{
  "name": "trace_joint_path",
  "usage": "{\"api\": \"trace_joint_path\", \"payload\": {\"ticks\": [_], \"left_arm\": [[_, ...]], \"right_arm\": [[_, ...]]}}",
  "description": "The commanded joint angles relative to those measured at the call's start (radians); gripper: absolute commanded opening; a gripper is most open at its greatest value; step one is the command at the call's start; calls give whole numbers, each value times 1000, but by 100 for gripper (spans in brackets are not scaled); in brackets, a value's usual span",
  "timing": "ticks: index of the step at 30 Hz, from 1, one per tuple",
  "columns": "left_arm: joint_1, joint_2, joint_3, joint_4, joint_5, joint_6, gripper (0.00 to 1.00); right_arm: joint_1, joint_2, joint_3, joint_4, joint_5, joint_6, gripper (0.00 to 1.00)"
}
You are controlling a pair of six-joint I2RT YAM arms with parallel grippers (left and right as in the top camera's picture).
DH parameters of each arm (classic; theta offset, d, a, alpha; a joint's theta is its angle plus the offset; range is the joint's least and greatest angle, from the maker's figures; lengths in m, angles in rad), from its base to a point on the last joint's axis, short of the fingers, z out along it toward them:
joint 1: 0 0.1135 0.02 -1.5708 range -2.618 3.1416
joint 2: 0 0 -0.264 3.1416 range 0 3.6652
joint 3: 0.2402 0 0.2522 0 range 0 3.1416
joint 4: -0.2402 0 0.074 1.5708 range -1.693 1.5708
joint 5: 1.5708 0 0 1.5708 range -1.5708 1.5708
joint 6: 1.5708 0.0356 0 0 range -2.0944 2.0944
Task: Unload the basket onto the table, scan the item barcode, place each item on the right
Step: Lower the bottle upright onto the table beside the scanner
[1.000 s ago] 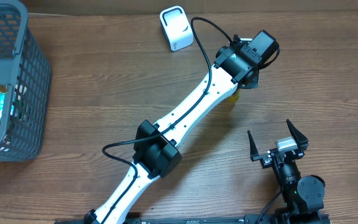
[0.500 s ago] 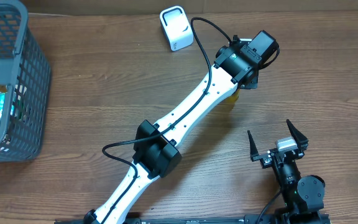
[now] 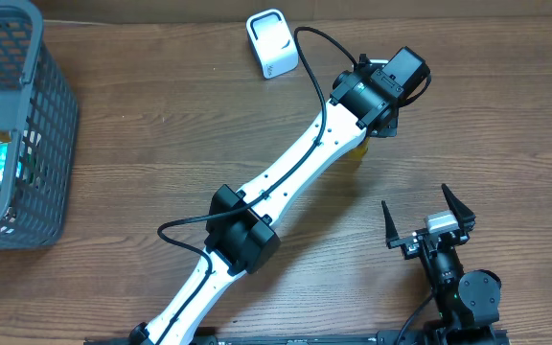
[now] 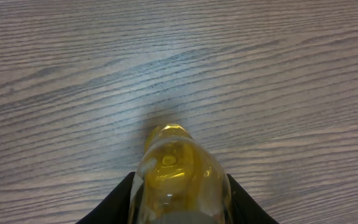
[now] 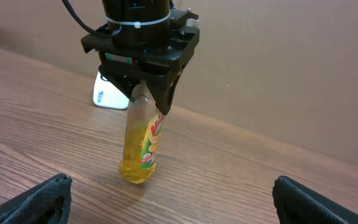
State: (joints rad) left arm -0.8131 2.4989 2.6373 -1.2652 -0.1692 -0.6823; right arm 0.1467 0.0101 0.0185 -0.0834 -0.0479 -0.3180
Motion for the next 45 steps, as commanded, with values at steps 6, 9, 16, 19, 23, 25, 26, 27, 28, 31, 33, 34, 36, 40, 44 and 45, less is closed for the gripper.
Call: {"api": "trace_joint_path", "payload": {"ticks": [6,9,16,19,23,25,26,27,28,31,33,34,36,40,44,45], "left_arm": [[-5,0,0,1,-47,-21,20],[-12,0,0,1,-43,-21,17],[-22,0,-24,14,-43,-37,16],[-22,0,-51,24,-43,-60,16],[-22,0,-101,60,-39,-59,17],[-22,0,-118,71,-39,-60,18],[-22,0,-124,74,-39,-60,20],[-23,0,-132,75,-39,-60,22],[-23,0,-134,75,-39,-59,24],[-23,0,-139,73,-35,-59,32],[-24,0,-139,74,-31,-59,35],[-24,0,-139,74,-23,-59,40],[-24,0,-139,73,-15,-58,63],[-24,0,-139,69,-13,-58,90],[-24,-1,-132,68,-17,-49,100],[-23,-3,-123,68,-21,-36,100]], "right_arm": [[4,-7,-11,2,2,4,100],[4,-7,-11,3,2,4,100],[4,-7,-11,3,2,4,100],[4,-7,-11,3,2,4,100],[4,-7,-11,3,2,4,100],[4,-7,-11,3,2,4,100],[4,-7,-11,3,2,4,100],[4,-7,-11,3,2,4,100],[4,-7,-11,3,2,4,100],[4,-7,-11,3,2,4,100],[4,-7,-11,3,2,4,100],[4,-7,-11,3,2,4,100],[4,-7,-11,3,2,4,100],[4,-7,-11,3,2,4,100],[4,-7,-11,3,2,4,100],[4,-7,-11,3,2,4,100]]}}
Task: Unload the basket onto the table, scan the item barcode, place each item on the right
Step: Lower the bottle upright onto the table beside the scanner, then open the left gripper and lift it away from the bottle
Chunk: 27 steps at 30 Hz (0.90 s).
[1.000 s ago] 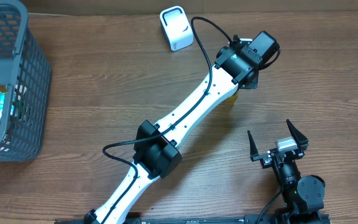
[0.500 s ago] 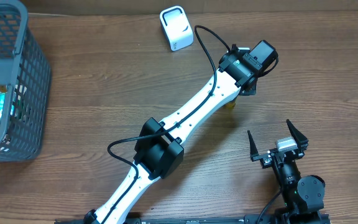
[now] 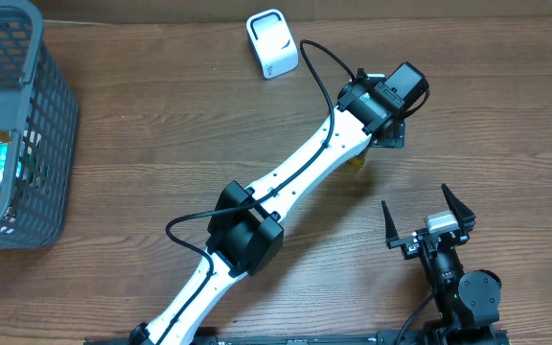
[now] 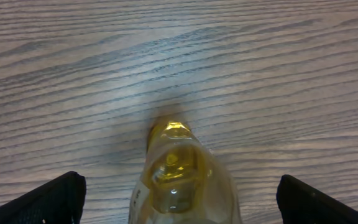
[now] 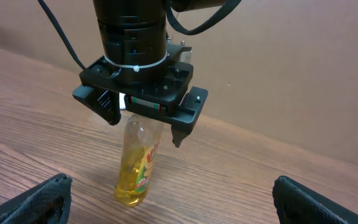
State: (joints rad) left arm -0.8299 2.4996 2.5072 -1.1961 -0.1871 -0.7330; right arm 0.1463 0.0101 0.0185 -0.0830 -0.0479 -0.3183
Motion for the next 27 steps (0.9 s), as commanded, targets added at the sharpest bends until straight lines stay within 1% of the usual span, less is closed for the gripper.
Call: {"api": "trace_joint_path", "payload": {"ticks": [1,6,8,15,21,27], "left_arm": [[-3,-8,21,0,-8,41,100],[5,-43,133,-16,-74,156,99],[7,-63,175,-31,-105,173,100],[21,-176,272,-124,-293,177,100],[80,-277,278,-250,-429,189,99],[181,-319,278,-418,-453,189,100]], "right_arm": [[4,-7,-11,2,2,4,100],[4,-7,-11,2,2,4,100],[4,-7,-11,2,2,4,100],[4,-7,-11,2,2,4,100],[4,-7,-11,2,2,4,100],[4,-7,-11,2,2,4,100]]}}
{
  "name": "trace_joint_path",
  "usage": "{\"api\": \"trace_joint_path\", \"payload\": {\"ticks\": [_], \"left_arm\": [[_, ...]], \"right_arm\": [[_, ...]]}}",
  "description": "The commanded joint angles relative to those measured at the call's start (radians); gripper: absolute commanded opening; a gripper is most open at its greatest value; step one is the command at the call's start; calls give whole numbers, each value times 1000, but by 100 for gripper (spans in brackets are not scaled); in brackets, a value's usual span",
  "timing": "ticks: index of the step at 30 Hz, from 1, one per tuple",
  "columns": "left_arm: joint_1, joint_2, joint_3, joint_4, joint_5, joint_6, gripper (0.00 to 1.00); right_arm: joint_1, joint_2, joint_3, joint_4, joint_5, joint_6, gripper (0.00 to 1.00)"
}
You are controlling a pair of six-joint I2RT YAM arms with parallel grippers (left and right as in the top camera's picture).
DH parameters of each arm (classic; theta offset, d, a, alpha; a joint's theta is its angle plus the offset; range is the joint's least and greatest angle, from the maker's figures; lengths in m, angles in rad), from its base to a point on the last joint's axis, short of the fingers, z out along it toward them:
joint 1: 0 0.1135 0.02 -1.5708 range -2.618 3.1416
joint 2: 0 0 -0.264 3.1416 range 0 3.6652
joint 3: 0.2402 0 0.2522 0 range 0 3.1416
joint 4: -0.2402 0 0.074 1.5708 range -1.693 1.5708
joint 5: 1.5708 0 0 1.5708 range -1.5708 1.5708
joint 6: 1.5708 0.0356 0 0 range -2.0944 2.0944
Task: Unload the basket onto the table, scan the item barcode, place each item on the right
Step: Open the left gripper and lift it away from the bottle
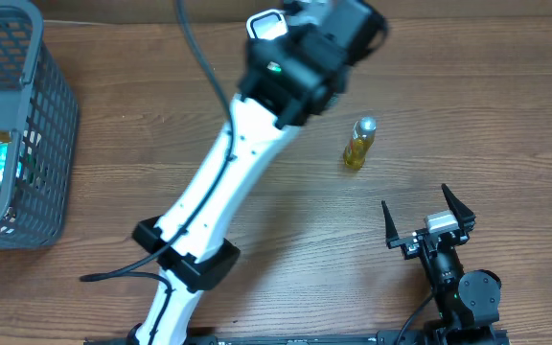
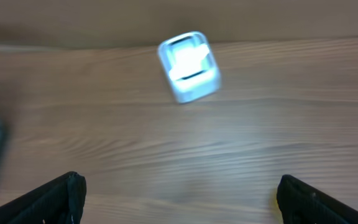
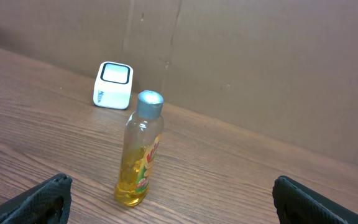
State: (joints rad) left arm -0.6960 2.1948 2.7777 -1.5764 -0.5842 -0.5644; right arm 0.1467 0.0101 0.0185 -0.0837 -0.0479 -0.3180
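Note:
A clear bottle of yellow liquid point(image 1: 357, 144) with a silver cap and a label stands upright on the wooden table point(image 1: 113, 182); it also shows in the right wrist view as the bottle point(image 3: 140, 152). The white scanner point(image 2: 188, 65) sits at the table's far edge, blurred in the left wrist view. My left gripper point(image 2: 179, 202) is open and empty, raised high and facing the scanner. My right gripper point(image 1: 427, 222) stands open near the front edge, apart from the bottle.
A grey plastic basket point(image 1: 27, 86) with packaged items inside stands at the far left. My raised left arm point(image 1: 257, 125) crosses the middle of the table and partly covers the scanner in the overhead view. A brown wall point(image 3: 260, 62) rises behind the table.
My left gripper, open around the bottle's top before, has lifted away and moved up-left toward the scanner. The bottle stands free where it was. The right arm has not moved.
First my left gripper was shut on the upright bottle resting on the table. Then its fingers were open on either side of the bottle's neck. Now the bottle stands alone and the left gripper is raised over the back of the table.

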Motion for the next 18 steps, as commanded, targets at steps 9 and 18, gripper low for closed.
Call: {"api": "trace_joint_path", "payload": {"ticks": [9,18], "left_arm": [[210,-13,6,-111,-14,19,99],[258,-13,6,-111,35,19,100]], "right_arm": [[4,-7,-11,3,2,4,100],[4,-7,-11,3,2,4,100]]}}
